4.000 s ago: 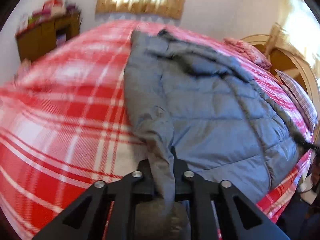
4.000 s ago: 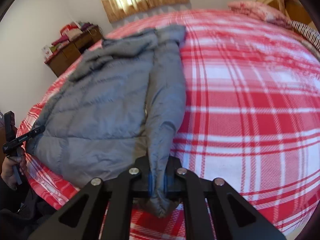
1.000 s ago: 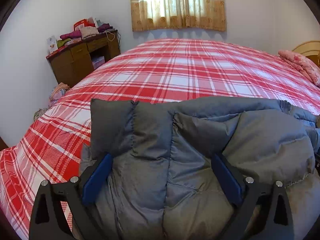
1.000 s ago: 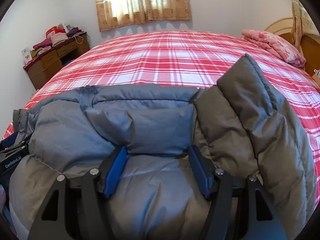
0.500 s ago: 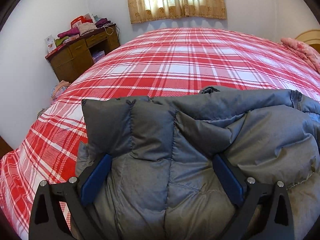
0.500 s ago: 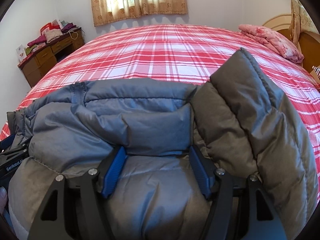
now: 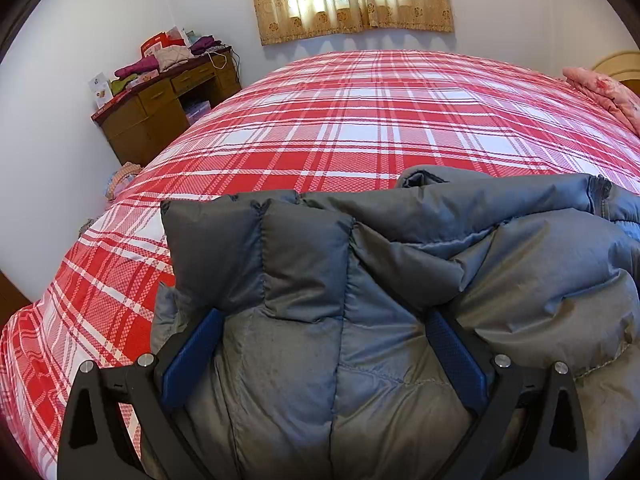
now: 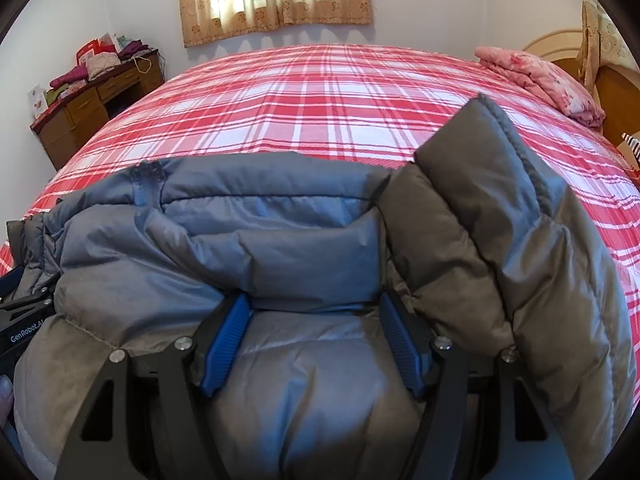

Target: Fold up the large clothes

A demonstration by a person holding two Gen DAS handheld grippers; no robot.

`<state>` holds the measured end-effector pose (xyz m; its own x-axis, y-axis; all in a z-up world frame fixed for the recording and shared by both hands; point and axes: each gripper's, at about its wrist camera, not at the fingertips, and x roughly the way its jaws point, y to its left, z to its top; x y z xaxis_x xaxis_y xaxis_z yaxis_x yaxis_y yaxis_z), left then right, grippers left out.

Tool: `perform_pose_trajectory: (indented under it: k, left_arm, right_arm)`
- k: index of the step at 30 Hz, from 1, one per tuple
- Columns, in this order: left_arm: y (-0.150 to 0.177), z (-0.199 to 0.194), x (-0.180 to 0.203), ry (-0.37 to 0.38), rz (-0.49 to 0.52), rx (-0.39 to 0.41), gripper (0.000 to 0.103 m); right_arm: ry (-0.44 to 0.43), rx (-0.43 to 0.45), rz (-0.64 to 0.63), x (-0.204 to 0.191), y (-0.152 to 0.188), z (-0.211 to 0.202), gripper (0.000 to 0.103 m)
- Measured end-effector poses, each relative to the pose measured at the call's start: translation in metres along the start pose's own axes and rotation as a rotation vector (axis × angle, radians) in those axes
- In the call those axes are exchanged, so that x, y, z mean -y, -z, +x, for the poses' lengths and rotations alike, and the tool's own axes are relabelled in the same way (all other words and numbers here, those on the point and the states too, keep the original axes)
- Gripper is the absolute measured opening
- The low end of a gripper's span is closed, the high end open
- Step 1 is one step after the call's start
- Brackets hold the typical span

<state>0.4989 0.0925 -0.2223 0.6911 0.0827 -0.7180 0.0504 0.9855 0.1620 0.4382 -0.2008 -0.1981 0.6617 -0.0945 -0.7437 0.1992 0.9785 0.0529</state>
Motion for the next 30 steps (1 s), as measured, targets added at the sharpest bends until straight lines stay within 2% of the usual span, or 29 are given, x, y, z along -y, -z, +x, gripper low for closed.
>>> perform_pose_trajectory:
  k: [10,13,15,16,18,19,22,24,30]
  left_arm:
    - [-0.005,0.001,0.003,-0.013,0.019,-0.018,0.102]
    - [-0.009,-0.010,0.000,0.000,0.015,-0.053,0.102]
    - [-0.012,-0.028,-0.007,0.041,-0.034,-0.022,0.102]
    - [-0.014,-0.037,-0.009,0.053,-0.056,0.004,0.102]
    - [-0.018,-0.048,-0.007,0.051,-0.069,0.044,0.102]
    - [-0.019,-0.048,-0.004,0.043,-0.059,0.051,0.102]
    - [-0.015,-0.032,0.007,0.003,-0.023,0.037,0.102]
    - [-0.010,-0.018,0.007,-0.014,-0.023,0.003,0.102]
    - [-0.001,-0.011,0.005,-0.002,-0.059,0.018,0.102]
  right_arm:
    - [0.020,-0.012,-0.016,-0.004,-0.001,-0.001,0.070]
    - [0.064,-0.052,-0.039,-0.010,-0.007,-0.007,0.072]
    - [0.072,-0.031,-0.004,-0.013,-0.013,-0.024,0.072]
    - [0.069,0.012,-0.006,-0.022,-0.018,-0.038,0.072]
    - [0.039,0.046,-0.037,-0.042,-0.023,-0.050,0.075]
    - [0.017,0.045,-0.057,-0.052,-0.024,-0.049,0.079]
    - [0.051,0.017,-0.125,-0.072,-0.018,-0.031,0.079]
    - [0.041,-0.025,-0.100,-0.068,-0.011,-0.012,0.079]
    - [0.030,-0.018,-0.091,-0.063,-0.004,0.001,0.084]
